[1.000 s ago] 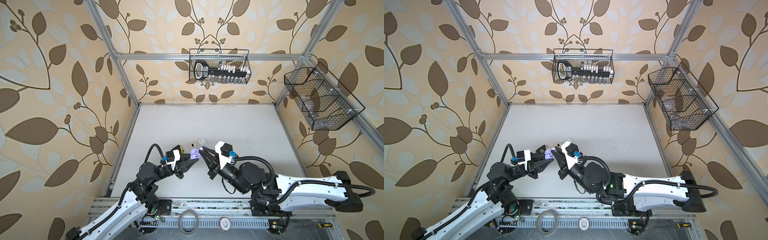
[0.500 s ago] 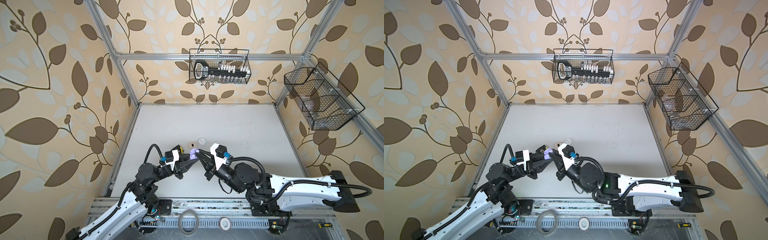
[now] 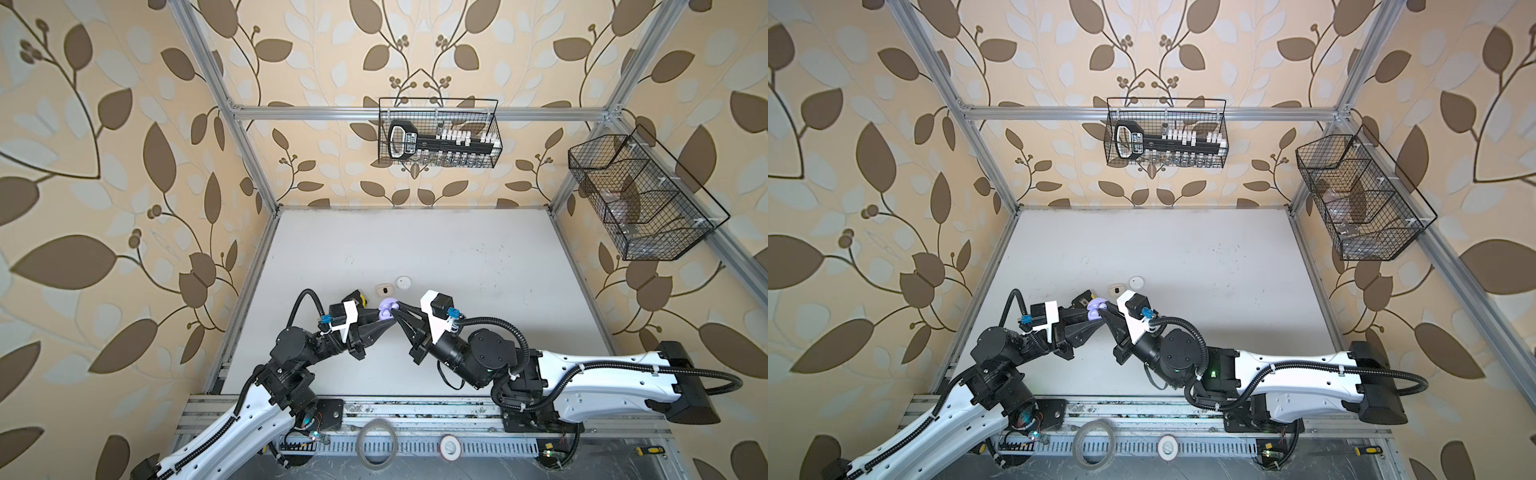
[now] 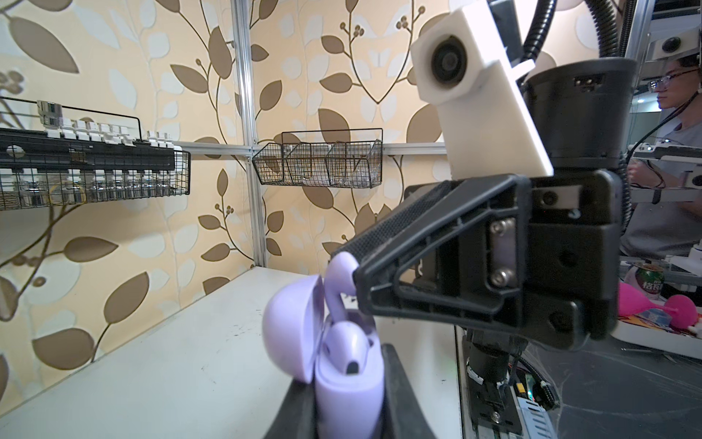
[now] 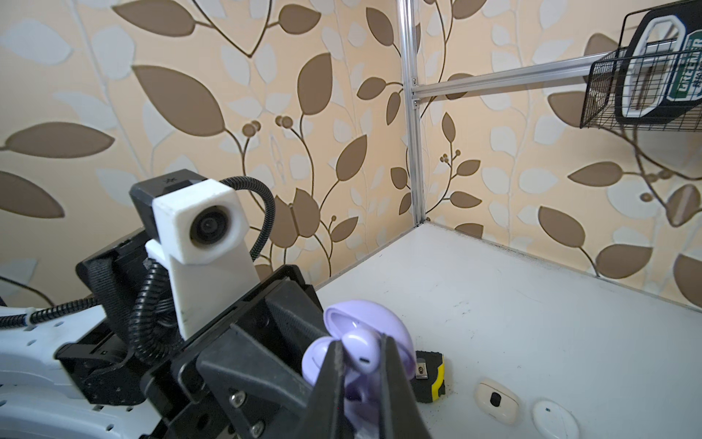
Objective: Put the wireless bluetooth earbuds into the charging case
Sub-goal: 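Lower the earbud into the empty case slot with the right gripper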
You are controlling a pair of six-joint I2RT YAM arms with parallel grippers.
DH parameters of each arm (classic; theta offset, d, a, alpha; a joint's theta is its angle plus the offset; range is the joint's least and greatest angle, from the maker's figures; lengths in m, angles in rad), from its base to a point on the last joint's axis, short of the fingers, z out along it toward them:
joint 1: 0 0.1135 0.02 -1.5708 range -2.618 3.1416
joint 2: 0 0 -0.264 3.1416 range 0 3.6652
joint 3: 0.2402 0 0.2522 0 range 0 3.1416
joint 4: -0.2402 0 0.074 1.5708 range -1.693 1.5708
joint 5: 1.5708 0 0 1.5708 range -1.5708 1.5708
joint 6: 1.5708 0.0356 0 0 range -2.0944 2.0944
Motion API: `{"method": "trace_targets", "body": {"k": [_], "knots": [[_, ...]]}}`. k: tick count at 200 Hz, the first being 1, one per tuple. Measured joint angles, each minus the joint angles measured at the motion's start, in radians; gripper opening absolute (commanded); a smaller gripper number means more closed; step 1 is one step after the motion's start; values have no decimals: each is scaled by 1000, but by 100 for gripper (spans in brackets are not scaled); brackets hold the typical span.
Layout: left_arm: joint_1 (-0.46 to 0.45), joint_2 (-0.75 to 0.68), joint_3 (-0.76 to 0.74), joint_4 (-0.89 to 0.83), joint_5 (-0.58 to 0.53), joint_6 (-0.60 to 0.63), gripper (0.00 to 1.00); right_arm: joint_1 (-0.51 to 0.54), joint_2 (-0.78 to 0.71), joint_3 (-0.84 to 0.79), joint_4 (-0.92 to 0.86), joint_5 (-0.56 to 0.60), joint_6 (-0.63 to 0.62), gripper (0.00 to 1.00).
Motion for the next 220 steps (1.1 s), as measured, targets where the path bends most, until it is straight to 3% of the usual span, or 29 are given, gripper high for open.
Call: {"method": "trace_targets", "body": {"k": [185, 220], "knots": [[0, -21, -14, -23, -1, 0, 0, 31, 0, -48, 54, 12, 42, 0], [0, -24, -14, -23, -1, 0, 0, 33, 2, -51, 62, 14, 47, 5]]}}
